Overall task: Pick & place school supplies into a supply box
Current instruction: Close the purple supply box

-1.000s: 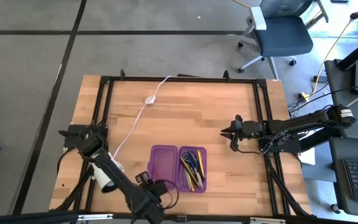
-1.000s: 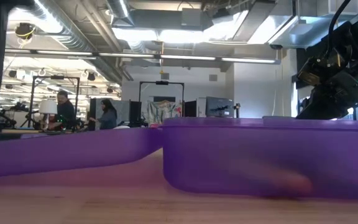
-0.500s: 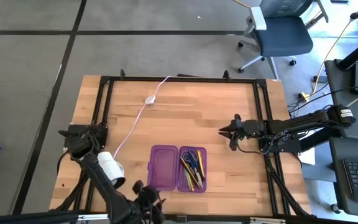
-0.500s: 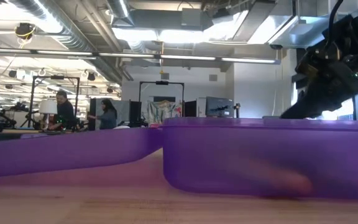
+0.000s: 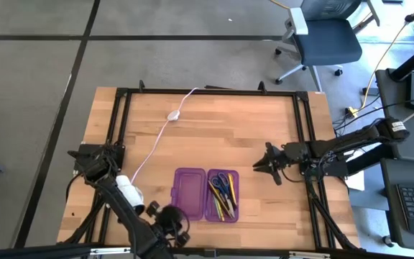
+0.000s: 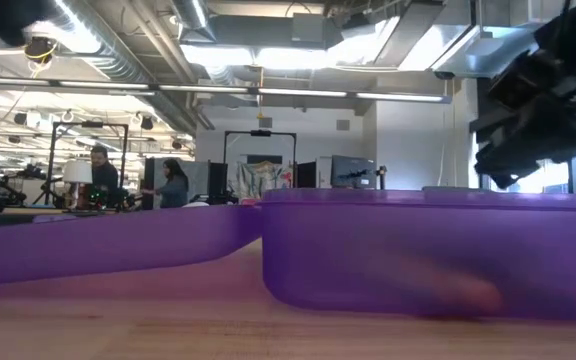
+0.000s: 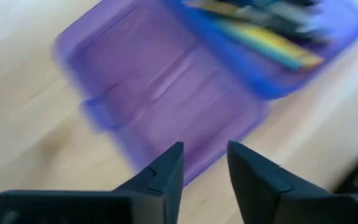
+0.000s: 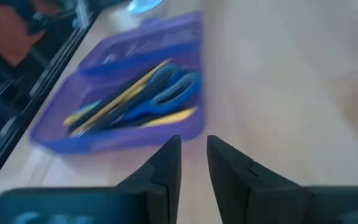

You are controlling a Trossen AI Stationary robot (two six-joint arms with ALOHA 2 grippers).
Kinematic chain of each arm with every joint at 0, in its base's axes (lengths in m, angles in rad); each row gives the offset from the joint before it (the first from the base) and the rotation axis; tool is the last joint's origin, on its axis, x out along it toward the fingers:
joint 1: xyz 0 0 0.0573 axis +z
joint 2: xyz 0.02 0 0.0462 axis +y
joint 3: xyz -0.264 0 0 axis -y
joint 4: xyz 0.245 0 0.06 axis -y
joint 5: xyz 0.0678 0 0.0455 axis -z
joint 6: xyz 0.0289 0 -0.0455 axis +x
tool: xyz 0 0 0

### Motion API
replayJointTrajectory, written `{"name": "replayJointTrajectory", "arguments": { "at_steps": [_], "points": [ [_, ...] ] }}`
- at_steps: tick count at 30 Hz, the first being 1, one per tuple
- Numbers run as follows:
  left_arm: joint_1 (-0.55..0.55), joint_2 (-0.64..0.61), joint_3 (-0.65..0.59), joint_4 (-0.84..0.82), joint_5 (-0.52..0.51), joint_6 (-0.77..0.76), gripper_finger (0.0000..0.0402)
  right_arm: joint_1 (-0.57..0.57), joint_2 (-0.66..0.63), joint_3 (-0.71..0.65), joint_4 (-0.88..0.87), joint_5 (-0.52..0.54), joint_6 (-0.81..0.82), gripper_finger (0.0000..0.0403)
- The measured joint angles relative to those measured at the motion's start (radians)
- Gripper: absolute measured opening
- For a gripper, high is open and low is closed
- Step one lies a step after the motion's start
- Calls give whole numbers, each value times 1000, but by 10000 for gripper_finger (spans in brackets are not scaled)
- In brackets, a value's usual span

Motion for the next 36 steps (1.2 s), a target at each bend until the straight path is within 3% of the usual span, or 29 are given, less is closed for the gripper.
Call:
{"name": "replayJointTrajectory", "arguments": {
  "at_steps": [5, 12, 16, 23, 29, 36],
  "points": [
    [-5, 0, 0, -187, 158, -197, 74, 149, 0, 0, -32, 83, 66, 82],
    [4, -1, -17, -253, 182, -362, 9, 367, 61, 0, -108, 304, 216, 82],
    [12, -3, -60, -229, 218, -437, 4, 463, 144, 0, -73, 396, 258, 82],
    [59, -11, -80, -183, 227, -373, 3, 541, 347, 17, 108, 464, 237, 82],
    [108, -29, -80, -139, 224, -249, 2, 553, 564, 145, 114, 477, 198, 82],
    [178, -41, -80, -138, 308, -74, 1, 553, 769, 270, 112, 530, 185, 82]
  ]
}}
